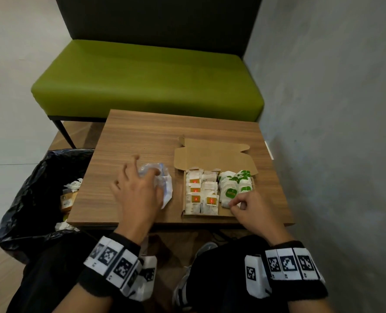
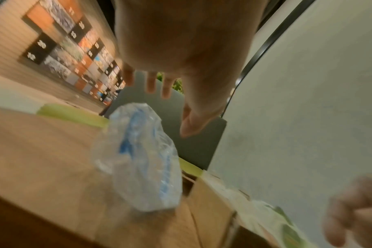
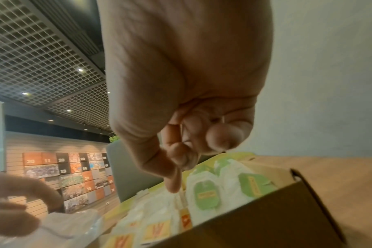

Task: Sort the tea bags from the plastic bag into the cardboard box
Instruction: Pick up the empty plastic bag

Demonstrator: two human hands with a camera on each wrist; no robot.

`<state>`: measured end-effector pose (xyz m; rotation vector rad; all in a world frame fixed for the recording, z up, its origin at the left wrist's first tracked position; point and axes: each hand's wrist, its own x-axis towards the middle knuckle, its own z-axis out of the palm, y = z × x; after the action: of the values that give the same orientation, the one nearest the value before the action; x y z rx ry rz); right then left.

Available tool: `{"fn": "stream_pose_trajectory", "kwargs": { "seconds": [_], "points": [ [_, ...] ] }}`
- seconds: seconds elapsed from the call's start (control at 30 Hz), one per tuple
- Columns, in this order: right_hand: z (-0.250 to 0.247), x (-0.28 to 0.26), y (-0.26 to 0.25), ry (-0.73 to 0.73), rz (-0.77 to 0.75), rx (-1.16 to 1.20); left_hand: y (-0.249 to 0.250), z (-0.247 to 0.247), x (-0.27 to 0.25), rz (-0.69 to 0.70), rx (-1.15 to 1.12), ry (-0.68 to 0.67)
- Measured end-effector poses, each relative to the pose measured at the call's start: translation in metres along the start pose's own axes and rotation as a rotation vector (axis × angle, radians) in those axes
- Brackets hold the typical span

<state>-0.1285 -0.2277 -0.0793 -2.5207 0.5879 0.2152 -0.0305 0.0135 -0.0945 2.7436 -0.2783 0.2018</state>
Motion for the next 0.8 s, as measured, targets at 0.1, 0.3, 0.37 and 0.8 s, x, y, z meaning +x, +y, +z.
{"fn": "stream_pose_trajectory", "kwargs": {
  "seconds": [0.1, 0.3, 0.37, 0.8],
  "points": [
    [0.01, -0.017, -0.019, -0.087, -0.074, 0.015, -0.019, 0.005, 0.01, -0.106, 0.042, -0.242],
    [0.047, -0.038, -0.057, -0.114, -0.271, 0.194, -0.036, -0.013, -0.007, -0.069, -0.19, -0.281],
    [0.055, -0.042, -0.062, -0.047, -0.272, 0.318, -0.04, -0.025, -0.019, -0.015, -0.303, -0.297],
    [0.059, -0.053, -0.067, 0.287, -0.255, 0.517, -0.048, -0.04, -0.069, 0.254, -0.508, -0.282]
  ]
}}
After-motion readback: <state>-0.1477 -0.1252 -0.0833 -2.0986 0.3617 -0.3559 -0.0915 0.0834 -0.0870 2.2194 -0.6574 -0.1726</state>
